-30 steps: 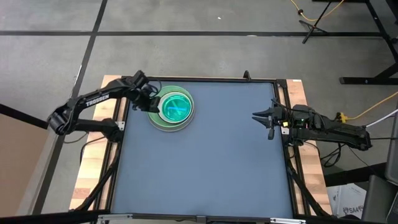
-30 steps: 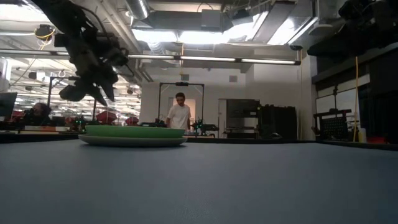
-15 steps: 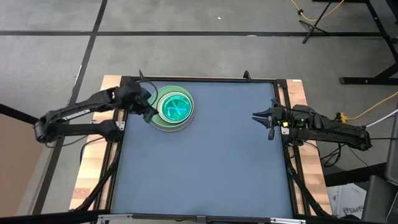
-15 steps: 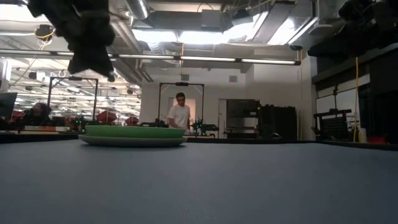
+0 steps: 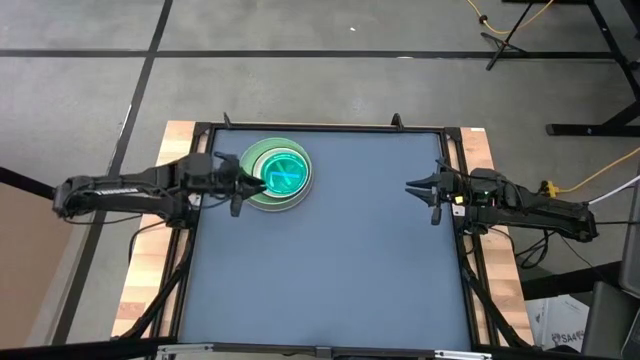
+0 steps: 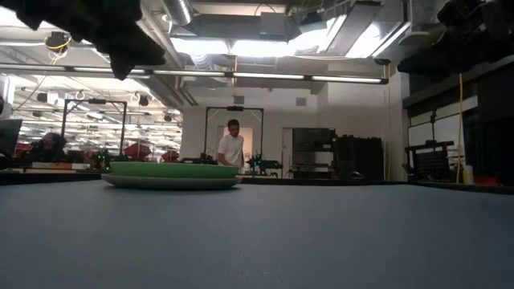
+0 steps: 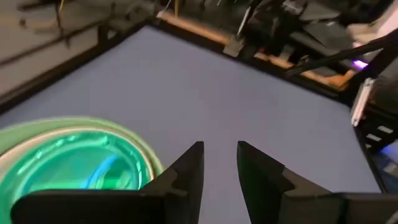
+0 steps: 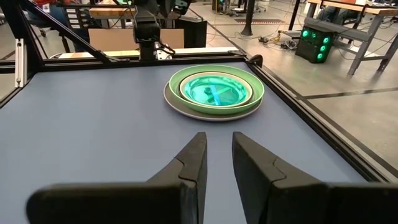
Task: Stack plastic plates
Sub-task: Return to Home Position
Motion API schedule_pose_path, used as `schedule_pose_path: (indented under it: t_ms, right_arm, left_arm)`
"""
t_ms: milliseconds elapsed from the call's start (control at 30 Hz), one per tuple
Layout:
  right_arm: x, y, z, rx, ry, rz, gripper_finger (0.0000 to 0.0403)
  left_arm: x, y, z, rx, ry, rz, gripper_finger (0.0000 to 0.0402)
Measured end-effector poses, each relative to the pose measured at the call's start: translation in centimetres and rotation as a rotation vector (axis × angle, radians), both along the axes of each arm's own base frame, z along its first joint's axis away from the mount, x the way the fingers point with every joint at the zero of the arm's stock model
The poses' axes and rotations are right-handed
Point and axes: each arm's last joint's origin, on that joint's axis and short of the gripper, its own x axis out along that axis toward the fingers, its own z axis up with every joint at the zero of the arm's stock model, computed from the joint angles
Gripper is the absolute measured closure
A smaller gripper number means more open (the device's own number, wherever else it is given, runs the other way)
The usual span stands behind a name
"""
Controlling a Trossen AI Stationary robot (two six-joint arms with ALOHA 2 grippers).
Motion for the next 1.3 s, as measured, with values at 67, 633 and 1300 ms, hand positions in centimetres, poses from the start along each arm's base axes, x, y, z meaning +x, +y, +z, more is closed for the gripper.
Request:
schedule_pose_path:
  t_ms: [67, 633, 1300]
  right_arm:
    - [0.0, 0.0, 0.0, 0.002, 0.000, 0.009, 0.0336]
    - [0.0, 0.0, 0.0, 0.003, -0.003, 0.016, 0.0336]
    - [0.0, 0.0, 0.0, 0.003, -0.001, 0.017, 0.0336]
  left_arm:
    - [-0.4, -0.3, -0.6, 0.017, -0.035, -0.016, 0.0313]
    - [-5.1, -1.1, -5.1, 0.075, -0.231, -0.004, 0.0313]
    - [-6.7, -1.6, -4.4, 0.218, -0.349, -0.089, 0.0313]
